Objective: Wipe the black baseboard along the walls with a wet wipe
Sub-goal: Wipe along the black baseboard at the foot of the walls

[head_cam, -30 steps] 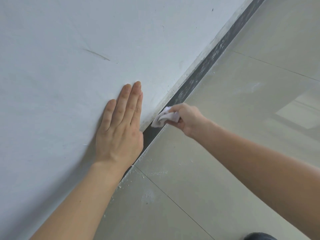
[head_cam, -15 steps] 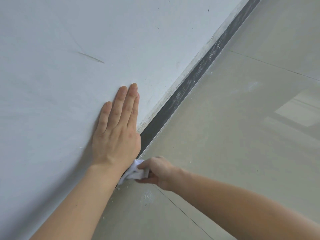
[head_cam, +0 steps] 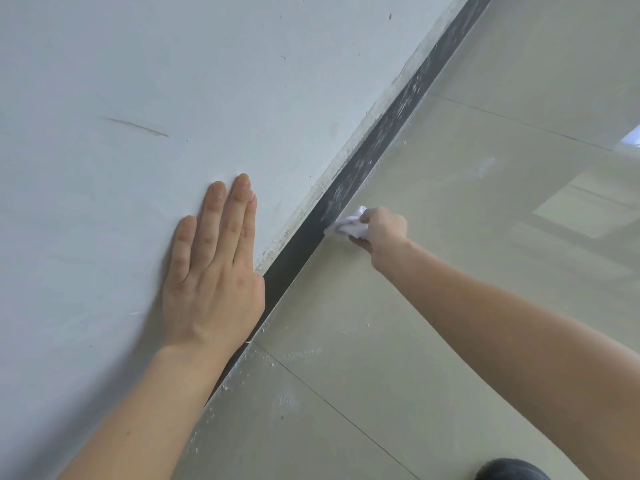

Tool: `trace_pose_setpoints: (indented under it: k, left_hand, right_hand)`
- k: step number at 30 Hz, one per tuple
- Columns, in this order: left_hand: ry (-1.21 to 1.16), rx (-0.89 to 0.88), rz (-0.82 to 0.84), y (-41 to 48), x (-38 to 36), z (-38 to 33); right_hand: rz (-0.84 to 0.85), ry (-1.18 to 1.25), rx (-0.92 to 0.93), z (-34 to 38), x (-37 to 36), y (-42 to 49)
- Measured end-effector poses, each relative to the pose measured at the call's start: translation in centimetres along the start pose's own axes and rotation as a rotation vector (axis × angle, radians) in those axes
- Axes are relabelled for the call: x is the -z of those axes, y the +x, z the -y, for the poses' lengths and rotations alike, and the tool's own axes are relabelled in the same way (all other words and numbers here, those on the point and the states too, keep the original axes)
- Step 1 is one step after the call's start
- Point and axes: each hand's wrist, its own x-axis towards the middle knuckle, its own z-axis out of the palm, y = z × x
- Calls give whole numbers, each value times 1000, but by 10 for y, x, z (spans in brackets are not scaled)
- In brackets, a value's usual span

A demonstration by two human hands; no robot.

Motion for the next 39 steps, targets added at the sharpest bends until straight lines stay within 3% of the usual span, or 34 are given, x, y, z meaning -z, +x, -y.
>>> trace_pose_setpoints:
  k: [4, 6, 14, 19, 24, 31, 35, 39]
  left_hand:
    - [-14, 3, -7, 1, 0, 0]
    - [-24, 5, -10, 1, 0, 0]
    - [-30, 19, -15, 1, -2, 0]
    - [21, 6, -23, 0, -3, 0]
    - [36, -4, -32, 0, -3, 1]
    - [17, -8, -29, -1, -4, 2]
    - [21, -30, -33, -2, -5, 2]
    - [41, -46, -51, -3, -8, 3]
  right_hand:
    - [244, -99, -251, -43, -15, -27]
    - [330, -143, -283, -56, -25, -27]
    - [139, -143, 85, 19, -15, 12]
    - [-98, -129, 19, 32, 2, 10]
    - [170, -349, -73, -7, -19, -26]
    - [51, -15, 125, 47, -25, -3]
    - [-13, -230, 99, 42, -2, -15]
    - [191, -356, -72, 9, -31, -39]
